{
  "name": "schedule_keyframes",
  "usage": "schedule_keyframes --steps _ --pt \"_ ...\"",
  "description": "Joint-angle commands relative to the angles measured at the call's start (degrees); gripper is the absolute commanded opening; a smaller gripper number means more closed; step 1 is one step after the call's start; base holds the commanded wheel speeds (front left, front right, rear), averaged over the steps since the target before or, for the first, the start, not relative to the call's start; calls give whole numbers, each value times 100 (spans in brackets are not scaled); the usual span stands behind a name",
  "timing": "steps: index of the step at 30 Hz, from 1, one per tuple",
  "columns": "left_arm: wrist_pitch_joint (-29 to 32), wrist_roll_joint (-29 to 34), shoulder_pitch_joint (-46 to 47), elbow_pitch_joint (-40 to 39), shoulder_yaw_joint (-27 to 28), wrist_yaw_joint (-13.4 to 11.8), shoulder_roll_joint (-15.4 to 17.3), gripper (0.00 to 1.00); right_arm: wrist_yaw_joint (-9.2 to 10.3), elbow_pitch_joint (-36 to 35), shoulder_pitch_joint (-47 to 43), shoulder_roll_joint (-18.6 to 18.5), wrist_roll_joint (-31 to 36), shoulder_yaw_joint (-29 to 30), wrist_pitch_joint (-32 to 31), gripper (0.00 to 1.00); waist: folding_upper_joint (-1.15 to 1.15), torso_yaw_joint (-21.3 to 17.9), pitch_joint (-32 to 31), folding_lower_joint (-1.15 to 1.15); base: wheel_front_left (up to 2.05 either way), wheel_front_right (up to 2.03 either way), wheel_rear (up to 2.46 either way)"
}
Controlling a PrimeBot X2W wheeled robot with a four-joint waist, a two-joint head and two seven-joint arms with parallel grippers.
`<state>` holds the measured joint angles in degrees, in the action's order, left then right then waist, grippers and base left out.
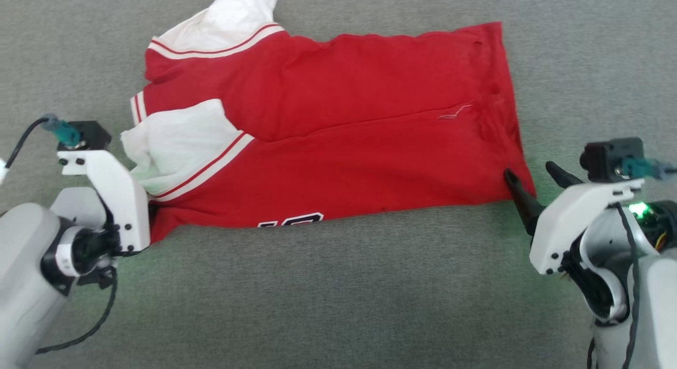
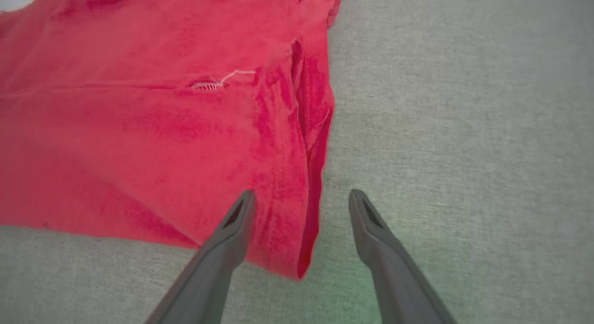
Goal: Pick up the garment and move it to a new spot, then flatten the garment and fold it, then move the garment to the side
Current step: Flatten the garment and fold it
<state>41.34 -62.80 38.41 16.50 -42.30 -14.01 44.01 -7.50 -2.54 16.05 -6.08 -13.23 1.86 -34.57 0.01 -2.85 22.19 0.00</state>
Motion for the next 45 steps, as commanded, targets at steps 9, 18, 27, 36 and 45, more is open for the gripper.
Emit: schedule_keyframes --steps 9,18,27,36,45 --pt "-36 142 26 356 -391 306 -596 0 1 723 635 -203 -35 -201 -1333 100 -1 344 75 0 0 0 0" --pt "-151 149 118 482 -390 430 -707 0 3 872 757 -590 -207 -463 -2186 0 -1 477 75 0 0 0 0" --pt "119 95 52 -67 -291 177 -266 0 2 164 632 -864 -645 -446 -2550 0 -1 495 -44 0 0 0 0" --pt "601 16 -440 -1614 -137 -781 591 0 3 -831 13 -1213 -978 -141 -3091 0 -1 543 -111 0 0 0 0" --pt "527 -197 -1042 -2328 -77 -1182 809 0 3 -1300 -663 -1008 -982 158 -3230 0 -1 574 -40 0 0 0 0"
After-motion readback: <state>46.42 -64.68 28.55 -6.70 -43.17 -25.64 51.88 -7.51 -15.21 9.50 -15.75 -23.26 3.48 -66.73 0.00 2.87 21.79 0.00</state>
